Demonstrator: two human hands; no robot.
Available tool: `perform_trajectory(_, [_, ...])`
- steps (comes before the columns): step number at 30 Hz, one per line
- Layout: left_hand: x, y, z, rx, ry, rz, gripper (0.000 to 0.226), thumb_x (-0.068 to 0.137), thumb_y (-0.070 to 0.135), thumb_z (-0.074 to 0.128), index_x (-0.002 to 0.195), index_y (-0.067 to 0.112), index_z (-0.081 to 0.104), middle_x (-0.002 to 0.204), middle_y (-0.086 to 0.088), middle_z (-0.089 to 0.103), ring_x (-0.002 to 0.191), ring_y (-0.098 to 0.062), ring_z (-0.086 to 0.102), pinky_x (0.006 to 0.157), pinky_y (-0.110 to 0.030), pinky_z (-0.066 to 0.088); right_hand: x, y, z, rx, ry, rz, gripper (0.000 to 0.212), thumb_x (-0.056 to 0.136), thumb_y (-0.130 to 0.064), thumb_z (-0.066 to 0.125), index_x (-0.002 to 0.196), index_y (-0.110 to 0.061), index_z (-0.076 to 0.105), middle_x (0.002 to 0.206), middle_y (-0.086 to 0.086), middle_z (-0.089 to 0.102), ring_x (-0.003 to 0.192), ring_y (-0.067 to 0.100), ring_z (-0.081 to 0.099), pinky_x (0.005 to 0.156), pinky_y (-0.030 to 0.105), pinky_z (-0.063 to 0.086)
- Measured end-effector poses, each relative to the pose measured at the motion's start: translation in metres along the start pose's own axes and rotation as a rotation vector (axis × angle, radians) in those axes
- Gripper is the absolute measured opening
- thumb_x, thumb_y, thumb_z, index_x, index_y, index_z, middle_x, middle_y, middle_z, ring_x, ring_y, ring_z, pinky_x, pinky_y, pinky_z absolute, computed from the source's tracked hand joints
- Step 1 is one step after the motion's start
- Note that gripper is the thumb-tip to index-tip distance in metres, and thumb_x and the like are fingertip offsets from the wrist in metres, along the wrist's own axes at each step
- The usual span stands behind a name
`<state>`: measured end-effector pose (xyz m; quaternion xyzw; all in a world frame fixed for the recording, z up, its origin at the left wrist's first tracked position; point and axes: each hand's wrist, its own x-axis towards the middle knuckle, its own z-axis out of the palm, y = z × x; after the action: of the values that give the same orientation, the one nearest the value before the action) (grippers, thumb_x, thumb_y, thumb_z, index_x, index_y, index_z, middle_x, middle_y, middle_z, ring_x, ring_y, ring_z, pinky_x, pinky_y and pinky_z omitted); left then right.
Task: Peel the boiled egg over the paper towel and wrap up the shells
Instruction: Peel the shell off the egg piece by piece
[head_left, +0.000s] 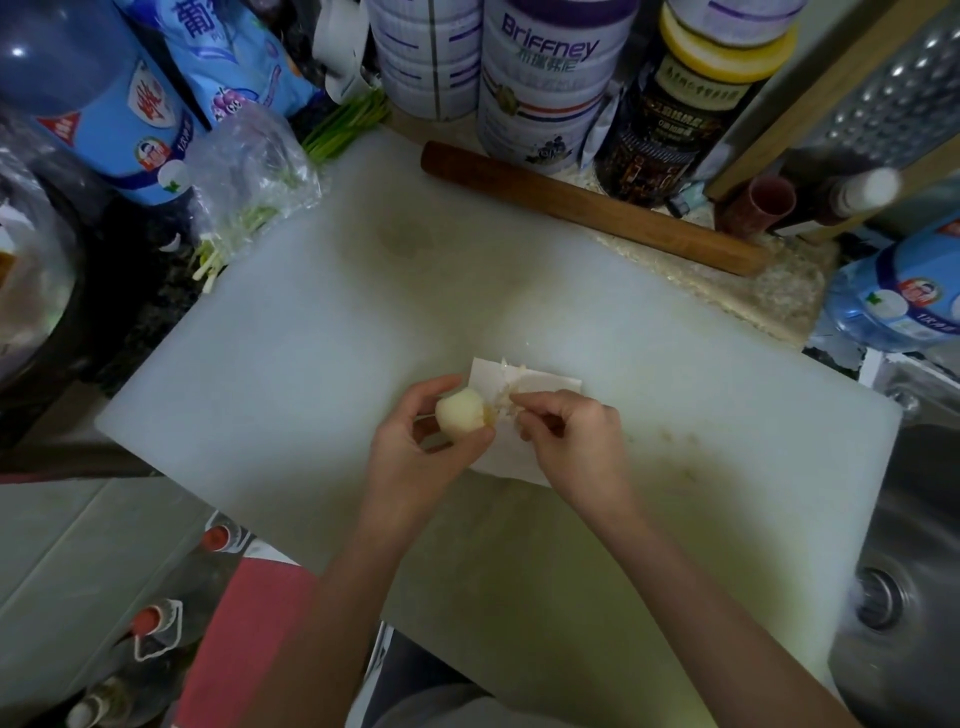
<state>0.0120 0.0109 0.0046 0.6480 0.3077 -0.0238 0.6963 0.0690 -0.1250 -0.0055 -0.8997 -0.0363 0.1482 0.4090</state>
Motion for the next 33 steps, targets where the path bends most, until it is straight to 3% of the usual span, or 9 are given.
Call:
perform_trajectory(3, [0.001, -0.001, 0.002, 0.063, 0.028, 0.042, 0.043, 0.072, 0.004, 0.077, 0.109, 0.018, 0.062, 0.100, 0.001, 0.065, 0.088, -0.008, 0.062, 0.069, -0.013, 0.052, 0.000, 0.000, 0.000, 0.076, 0.007, 0.040, 0.019, 0.082, -0.011, 0.068, 0.099, -0.015, 0.074, 0.081, 0.002, 0.075, 0.070, 0.006, 0.066, 0.078, 0.015, 0.051])
perform_trajectory(7, [0.002, -0.002, 0.003, 0.149, 0.061, 0.091, 0.041, 0.071, 0.008, 0.077, 0.104, 0.025, 0.062, 0.108, -0.002, 0.062, 0.092, -0.008, 0.062, 0.070, -0.013, 0.052, -0.001, -0.003, 0.001, 0.074, 0.054, -0.034, 0.003, 0.077, -0.018, 0.073, 0.077, -0.015, 0.075, 0.076, -0.005, 0.074, 0.067, 0.003, 0.064, 0.066, 0.014, 0.050])
perform_trajectory(11, [0.003, -0.001, 0.003, 0.152, 0.070, 0.110, 0.042, 0.070, 0.006, 0.078, 0.100, 0.029, 0.060, 0.110, -0.005, 0.059, 0.094, -0.010, 0.061, 0.068, -0.012, 0.052, 0.000, -0.001, 0.002, 0.000, 0.105, 0.039, 0.016, 0.071, -0.023, 0.078, 0.064, -0.015, 0.066, 0.063, -0.008, 0.065, 0.056, 0.005, 0.059, 0.055, 0.015, 0.045])
perform_trajectory(15, [0.002, -0.001, 0.002, 0.159, 0.070, 0.141, 0.044, 0.069, 0.006, 0.078, 0.096, 0.035, 0.059, 0.110, -0.006, 0.059, 0.095, -0.010, 0.060, 0.067, -0.009, 0.050, -0.001, -0.003, 0.000, 0.030, 0.021, -0.003, 0.002, 0.078, -0.015, 0.073, 0.079, -0.014, 0.074, 0.077, -0.005, 0.070, 0.061, 0.000, 0.059, 0.060, 0.007, 0.044])
perform_trajectory(18, [0.000, -0.001, 0.003, 0.176, 0.085, 0.172, 0.046, 0.069, 0.007, 0.079, 0.093, 0.040, 0.057, 0.109, -0.005, 0.059, 0.096, -0.009, 0.060, 0.067, -0.009, 0.050, -0.004, -0.010, -0.004, 0.189, -0.042, 0.034, 0.012, 0.080, -0.021, 0.070, 0.091, -0.019, 0.075, 0.080, -0.015, 0.069, 0.068, -0.010, 0.061, 0.066, 0.002, 0.043])
perform_trajectory(21, [-0.002, -0.001, 0.004, 0.195, 0.075, 0.204, 0.048, 0.071, 0.006, 0.077, 0.092, 0.043, 0.055, 0.110, -0.005, 0.059, 0.095, -0.006, 0.060, 0.068, -0.009, 0.051, -0.006, -0.019, -0.006, 0.279, -0.101, 0.077, 0.020, 0.072, -0.031, 0.076, 0.090, -0.024, 0.074, 0.077, -0.018, 0.071, 0.071, -0.008, 0.064, 0.067, 0.005, 0.047])
perform_trajectory(29, [-0.006, -0.002, 0.004, 0.171, 0.032, 0.206, 0.045, 0.070, 0.007, 0.079, 0.094, 0.038, 0.057, 0.110, -0.002, 0.058, 0.091, 0.005, 0.058, 0.067, -0.008, 0.050, -0.009, -0.020, -0.008, 0.275, -0.091, 0.052, 0.011, 0.078, -0.010, 0.072, 0.079, -0.020, 0.076, 0.072, -0.019, 0.070, 0.070, -0.002, 0.067, 0.071, 0.010, 0.051])
perform_trajectory(33, [-0.007, -0.004, 0.003, 0.177, 0.011, 0.207, 0.044, 0.072, 0.005, 0.076, 0.094, 0.038, 0.057, 0.109, -0.001, 0.058, 0.090, 0.008, 0.058, 0.066, -0.007, 0.049, -0.010, -0.021, -0.008, 0.214, -0.080, 0.036, 0.011, 0.078, -0.009, 0.069, 0.074, -0.019, 0.073, 0.067, -0.015, 0.070, 0.063, -0.005, 0.064, 0.064, 0.006, 0.048])
